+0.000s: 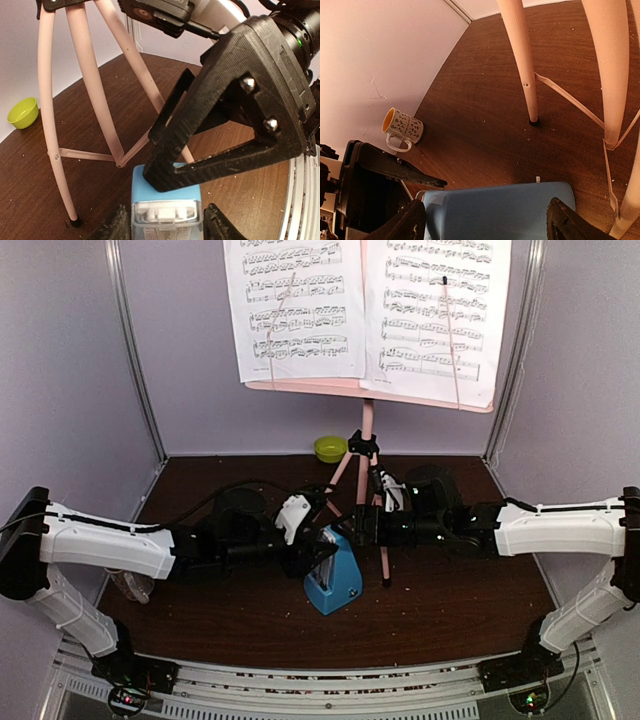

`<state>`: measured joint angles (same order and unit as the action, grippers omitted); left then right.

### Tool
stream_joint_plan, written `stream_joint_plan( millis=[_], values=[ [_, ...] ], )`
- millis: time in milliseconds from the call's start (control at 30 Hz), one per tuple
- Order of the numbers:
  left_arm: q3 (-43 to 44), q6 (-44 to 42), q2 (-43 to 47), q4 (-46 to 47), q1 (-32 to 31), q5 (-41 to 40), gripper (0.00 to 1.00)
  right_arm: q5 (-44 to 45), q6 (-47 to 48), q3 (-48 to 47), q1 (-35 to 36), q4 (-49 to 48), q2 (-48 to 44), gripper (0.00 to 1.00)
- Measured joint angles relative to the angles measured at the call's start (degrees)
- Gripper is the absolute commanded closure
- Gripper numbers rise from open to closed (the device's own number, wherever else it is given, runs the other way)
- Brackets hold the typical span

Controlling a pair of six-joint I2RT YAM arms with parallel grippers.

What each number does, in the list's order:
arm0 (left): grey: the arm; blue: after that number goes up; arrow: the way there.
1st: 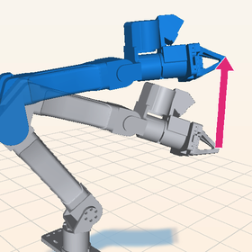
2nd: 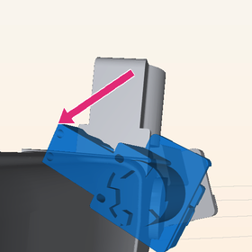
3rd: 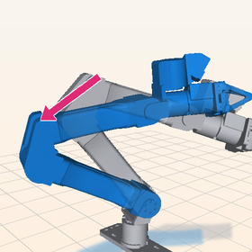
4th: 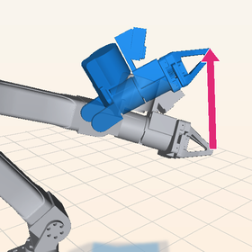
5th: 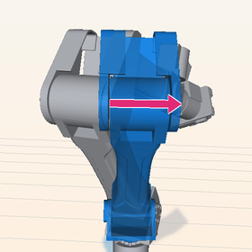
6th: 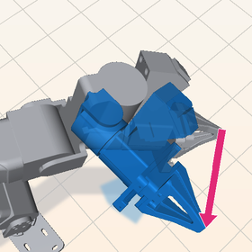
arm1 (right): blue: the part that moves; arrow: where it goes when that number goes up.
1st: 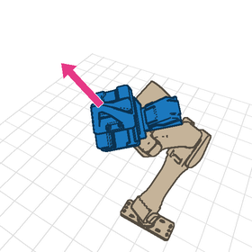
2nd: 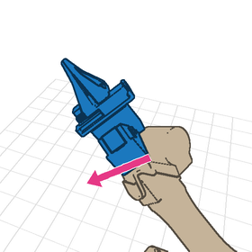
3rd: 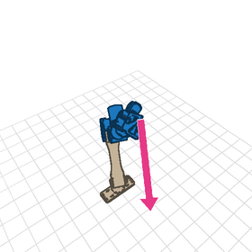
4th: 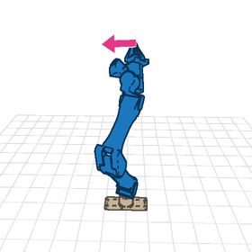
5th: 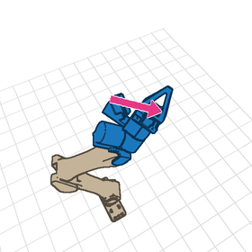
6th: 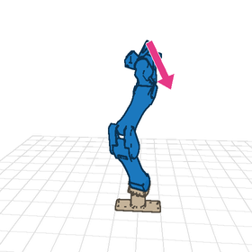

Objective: Set up the instrument practice props

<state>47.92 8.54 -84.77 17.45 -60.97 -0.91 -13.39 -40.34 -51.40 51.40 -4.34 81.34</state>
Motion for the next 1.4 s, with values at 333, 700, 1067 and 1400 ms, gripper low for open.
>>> stream_joint_plan(
  millis=[333,700,1067,1400],
  values=[
    [0.0,-1.11,0.13,-0.02,0.02,1.68,0.7,-0.04,1.57,0.94,-0.26,-1.16,0.0,0.16],
    [-4.13,-1.92,2.84,3.1,0.17,3.04,0.74,-1.92,5.03,4.17,-0.35,-7.89,0.63,0.16],
    [-7.63,-2.67,7.67,1.84,0.17,2.43,0.74,-3.48,7.21,5.35,-0.68,-10.99,1.16,0.17],
    [-9.79,-3.1,10.97,0.92,0.17,2.32,0.74,-4.0,8.72,4.63,-1.03,-9.51,0.7,0.13]
  ],
)
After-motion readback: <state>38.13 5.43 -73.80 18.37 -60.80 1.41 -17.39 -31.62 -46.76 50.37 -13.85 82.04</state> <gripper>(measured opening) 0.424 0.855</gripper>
